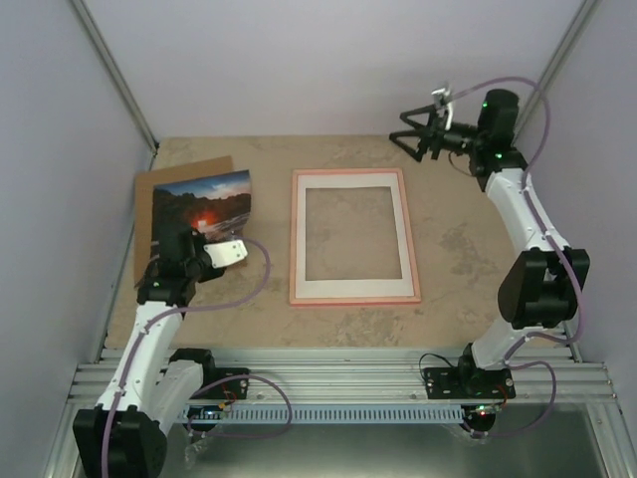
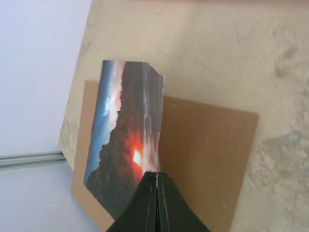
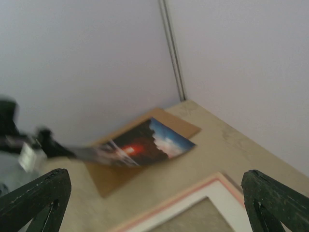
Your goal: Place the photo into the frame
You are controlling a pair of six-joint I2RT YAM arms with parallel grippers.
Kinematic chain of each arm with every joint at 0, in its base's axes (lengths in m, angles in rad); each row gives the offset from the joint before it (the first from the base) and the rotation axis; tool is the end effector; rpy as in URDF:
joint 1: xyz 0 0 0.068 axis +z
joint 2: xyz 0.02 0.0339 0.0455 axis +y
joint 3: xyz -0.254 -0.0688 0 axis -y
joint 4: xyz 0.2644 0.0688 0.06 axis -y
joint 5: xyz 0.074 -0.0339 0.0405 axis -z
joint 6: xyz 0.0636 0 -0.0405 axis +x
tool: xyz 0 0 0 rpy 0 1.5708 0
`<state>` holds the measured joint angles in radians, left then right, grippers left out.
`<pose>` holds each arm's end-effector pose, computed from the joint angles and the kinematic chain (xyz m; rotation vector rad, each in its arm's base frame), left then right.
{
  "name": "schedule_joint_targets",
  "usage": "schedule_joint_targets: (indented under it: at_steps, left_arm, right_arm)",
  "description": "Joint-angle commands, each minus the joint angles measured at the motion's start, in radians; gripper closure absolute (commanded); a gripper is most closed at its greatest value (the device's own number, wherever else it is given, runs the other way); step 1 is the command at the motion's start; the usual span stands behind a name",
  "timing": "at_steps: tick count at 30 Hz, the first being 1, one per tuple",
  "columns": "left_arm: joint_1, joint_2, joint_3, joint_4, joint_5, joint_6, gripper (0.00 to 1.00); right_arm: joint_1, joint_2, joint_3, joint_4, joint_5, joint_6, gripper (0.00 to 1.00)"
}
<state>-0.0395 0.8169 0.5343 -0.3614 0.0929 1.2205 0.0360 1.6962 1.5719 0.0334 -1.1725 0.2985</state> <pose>0.2262 -0.0148 0.2001 1.3780 1.8006 0.5431 0.4174 0.0737 0.3833 -0.7040 1.6030 1.2079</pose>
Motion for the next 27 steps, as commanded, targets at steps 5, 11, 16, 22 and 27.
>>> schedule_joint_targets:
  at_steps: [5,11,16,22,27]
  left_arm:
    - [-0.013,0.056,0.269,-0.383,0.217,-0.124,1.00]
    - [-0.024,0.035,0.353,-0.501,0.279,-0.114,1.00]
    - [-0.031,0.019,0.429,-0.561,0.324,-0.144,1.00]
    - [-0.036,-0.004,0.472,-0.629,0.349,-0.133,1.00]
    - [-0.036,-0.019,0.492,-0.652,0.355,-0.145,1.00]
  right_arm:
    - [0.139,-0.067,-0.182,-0.316,0.176,-0.943,0.03]
    - [0.333,-0.078,-0.240,-0.329,0.306,-1.182,0.06]
    - [0.481,-0.021,-0.222,-0.267,0.400,-1.200,0.07]
    - [0.580,0.068,-0.162,-0.224,0.431,-1.225,0.07]
    - [0.642,0.130,-0.103,-0.227,0.422,-1.238,0.07]
